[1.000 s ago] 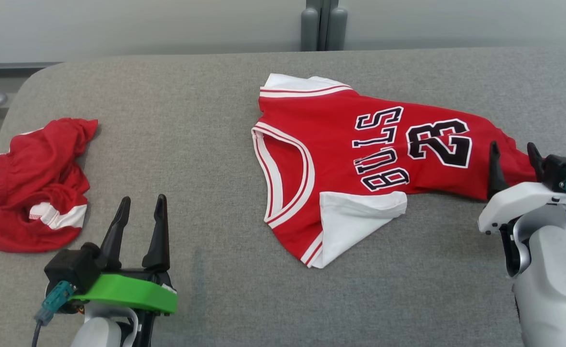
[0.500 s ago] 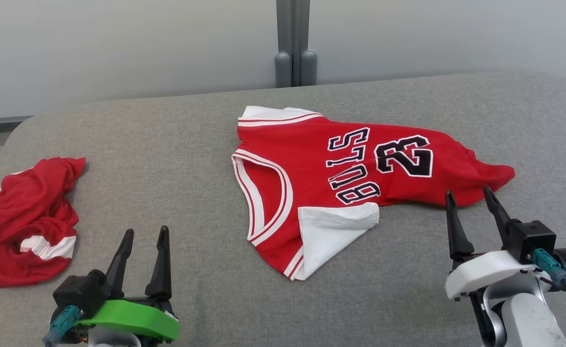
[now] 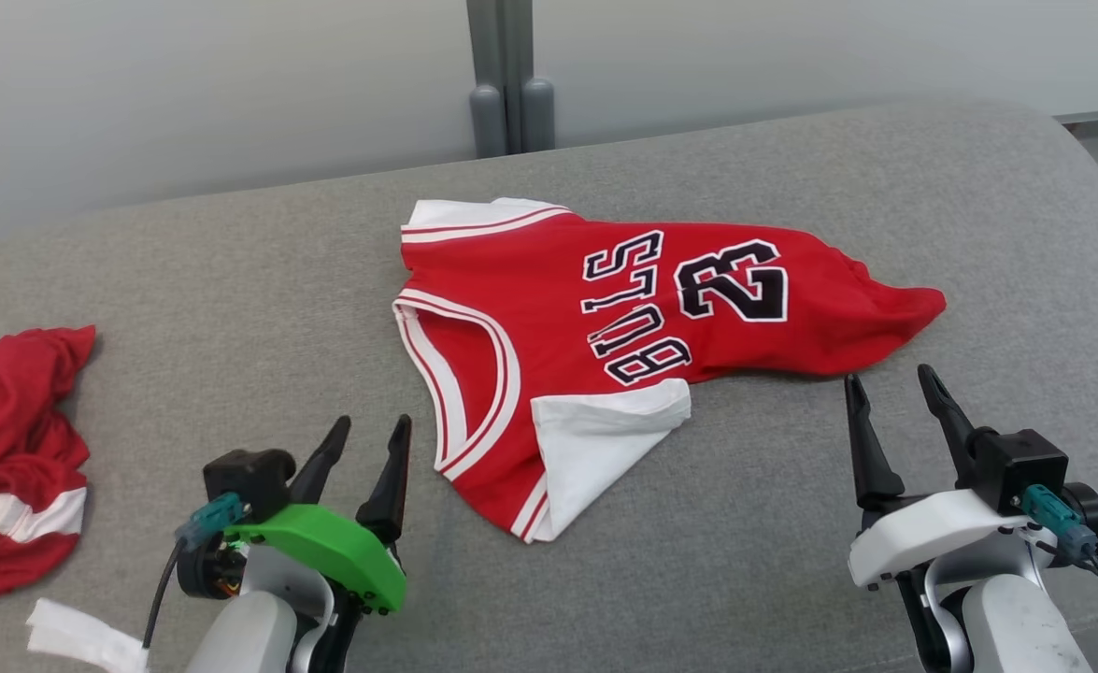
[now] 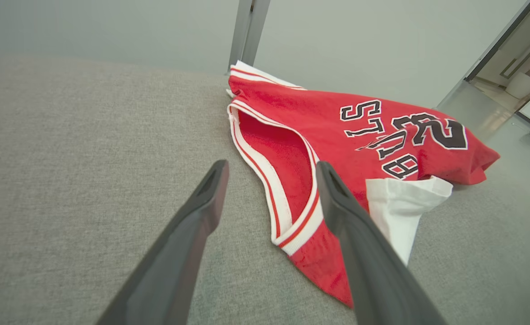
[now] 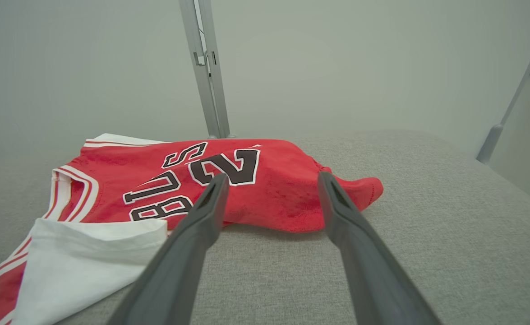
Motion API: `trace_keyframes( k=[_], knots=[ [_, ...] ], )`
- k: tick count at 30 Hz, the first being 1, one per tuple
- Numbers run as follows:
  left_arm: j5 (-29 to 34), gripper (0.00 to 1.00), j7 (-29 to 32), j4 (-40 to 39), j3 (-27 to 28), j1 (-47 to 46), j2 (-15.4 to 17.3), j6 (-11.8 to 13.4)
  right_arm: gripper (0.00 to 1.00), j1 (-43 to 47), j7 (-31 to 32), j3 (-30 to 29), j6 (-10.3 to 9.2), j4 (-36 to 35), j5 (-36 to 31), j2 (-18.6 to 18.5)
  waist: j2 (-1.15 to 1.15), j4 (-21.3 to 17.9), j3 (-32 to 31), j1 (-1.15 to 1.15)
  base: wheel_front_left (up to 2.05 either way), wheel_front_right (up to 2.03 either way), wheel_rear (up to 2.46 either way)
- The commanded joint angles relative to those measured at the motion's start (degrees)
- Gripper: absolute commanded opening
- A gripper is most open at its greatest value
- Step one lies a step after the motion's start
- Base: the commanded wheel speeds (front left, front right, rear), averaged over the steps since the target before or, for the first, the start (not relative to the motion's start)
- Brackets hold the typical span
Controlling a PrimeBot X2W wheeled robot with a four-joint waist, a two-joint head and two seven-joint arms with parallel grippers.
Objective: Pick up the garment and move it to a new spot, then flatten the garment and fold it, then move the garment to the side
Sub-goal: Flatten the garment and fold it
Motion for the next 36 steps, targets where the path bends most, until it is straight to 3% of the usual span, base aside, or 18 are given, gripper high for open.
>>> trace_keyframes(
  k=[1,9,17,21,22,23,24,26,29,36],
  knots=[
    [-0.8,1.00,1.3,1.6,-0.9,-1.7,0.2,-0.1,1.00,0.2,0.0,0.6,-0.10,-0.3,0.9,0.0,0.00,-2.1,1.5,0.00,0.00,0.00,0.00],
    [-3.7,1.00,7.6,13.2,-3.9,-7.6,-0.8,0.1,1.00,-0.9,-0.9,2.6,-0.10,-0.1,3.4,0.0,0.00,-6.9,3.9,0.00,0.00,0.00,0.00],
    [-3.8,1.00,11.3,21.6,-3.9,-9.9,-1.1,3.3,1.00,-0.1,-1.7,1.9,-0.10,0.4,4.9,0.0,0.00,-9.5,4.9,0.00,0.00,0.00,0.00],
    [-5.7,1.00,14.9,23.1,-4.9,-9.4,-2.6,2.0,1.00,-0.2,-2.0,1.7,-0.10,0.6,5.1,0.0,0.00,-9.7,4.6,0.00,0.00,0.00,0.00],
    [-6.1,0.92,16.0,23.1,-5.6,-9.1,-3.0,1.4,1.00,-0.3,-2.1,1.6,-0.10,0.6,5.1,0.0,0.00,-9.7,4.6,0.00,0.00,0.00,0.00],
    [-6.5,0.77,16.8,22.9,-6.0,-8.9,-3.3,1.1,1.00,-0.3,-2.1,1.6,-0.10,0.6,5.1,0.0,0.00,-9.6,4.5,0.00,0.00,0.00,0.00],
    [-6.6,0.42,17.5,22.5,-6.6,-8.7,-3.5,0.7,1.00,-0.4,-2.2,1.7,-0.10,0.5,5.2,0.0,0.00,-9.4,4.4,0.00,0.00,0.00,0.00],
    [-6.7,0.00,17.2,21.5,-7.3,-8.8,-3.5,0.4,1.00,-0.4,-2.1,1.8,-0.10,0.3,5.1,0.0,0.00,-9.0,4.3,0.00,0.00,0.00,0.00],
    [-6.1,0.00,14.1,20.2,-6.8,-9.7,-2.6,1.0,1.00,-0.6,-2.0,2.1,-0.10,0.3,5.3,0.0,0.00,-8.3,4.2,0.00,0.00,0.00,0.00],
    [-3.4,0.00,4.4,19.6,-4.2,-14.6,1.4,5.6,1.00,-1.0,-1.8,3.1,-0.10,-0.2,5.0,0.0,0.00,-7.4,4.4,0.00,0.00,0.00,0.00]
  ],
)
